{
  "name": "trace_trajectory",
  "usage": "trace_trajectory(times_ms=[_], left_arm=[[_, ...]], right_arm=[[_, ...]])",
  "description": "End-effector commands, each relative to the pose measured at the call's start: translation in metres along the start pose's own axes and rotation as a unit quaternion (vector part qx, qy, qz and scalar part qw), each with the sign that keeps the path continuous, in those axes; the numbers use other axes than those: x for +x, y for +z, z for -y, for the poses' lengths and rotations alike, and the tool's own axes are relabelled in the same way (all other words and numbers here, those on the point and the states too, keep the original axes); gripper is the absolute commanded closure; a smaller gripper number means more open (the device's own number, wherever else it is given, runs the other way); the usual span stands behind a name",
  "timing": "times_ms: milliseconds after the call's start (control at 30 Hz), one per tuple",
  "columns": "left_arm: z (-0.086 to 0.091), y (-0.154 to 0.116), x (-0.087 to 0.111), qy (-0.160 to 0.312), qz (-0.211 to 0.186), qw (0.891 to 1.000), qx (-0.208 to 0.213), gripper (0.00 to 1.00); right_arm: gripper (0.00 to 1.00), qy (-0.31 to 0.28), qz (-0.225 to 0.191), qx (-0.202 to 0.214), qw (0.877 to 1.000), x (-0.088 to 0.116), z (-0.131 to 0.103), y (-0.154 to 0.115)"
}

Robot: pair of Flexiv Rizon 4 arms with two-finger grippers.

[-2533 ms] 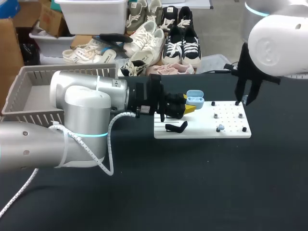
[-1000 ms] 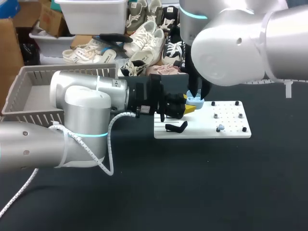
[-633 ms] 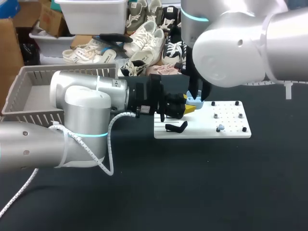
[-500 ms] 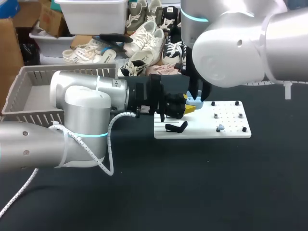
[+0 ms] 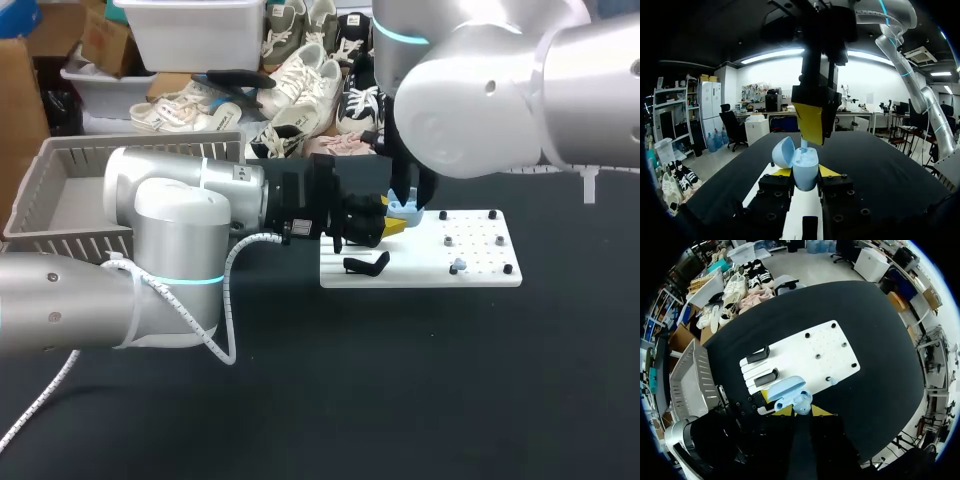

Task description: Pick up each earbud case from the left stands, insert the matching earbuds, close the lid, and place the case in the box.

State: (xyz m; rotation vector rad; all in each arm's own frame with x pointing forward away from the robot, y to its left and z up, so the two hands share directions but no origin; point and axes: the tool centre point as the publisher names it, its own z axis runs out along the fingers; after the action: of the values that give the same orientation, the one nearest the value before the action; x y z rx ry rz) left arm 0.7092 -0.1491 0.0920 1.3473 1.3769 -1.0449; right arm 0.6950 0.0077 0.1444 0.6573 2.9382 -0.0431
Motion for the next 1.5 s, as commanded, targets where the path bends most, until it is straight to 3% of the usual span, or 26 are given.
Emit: trace_trajectory(times_ms=[33, 1500], left_arm=[[0.002, 0.0, 0.0, 0.0, 0.001, 1.0, -0.003, 1.0], [0.002, 0.0, 0.0, 0.0, 0.001, 1.0, -0.003, 1.0]], right_arm=[[1.0, 0.0, -0.003, 0.003, 1.0, -0.001, -0.002, 0.001], [1.0, 0.016, -0.008, 0.01, 1.0, 0.004, 0.008, 0.002]])
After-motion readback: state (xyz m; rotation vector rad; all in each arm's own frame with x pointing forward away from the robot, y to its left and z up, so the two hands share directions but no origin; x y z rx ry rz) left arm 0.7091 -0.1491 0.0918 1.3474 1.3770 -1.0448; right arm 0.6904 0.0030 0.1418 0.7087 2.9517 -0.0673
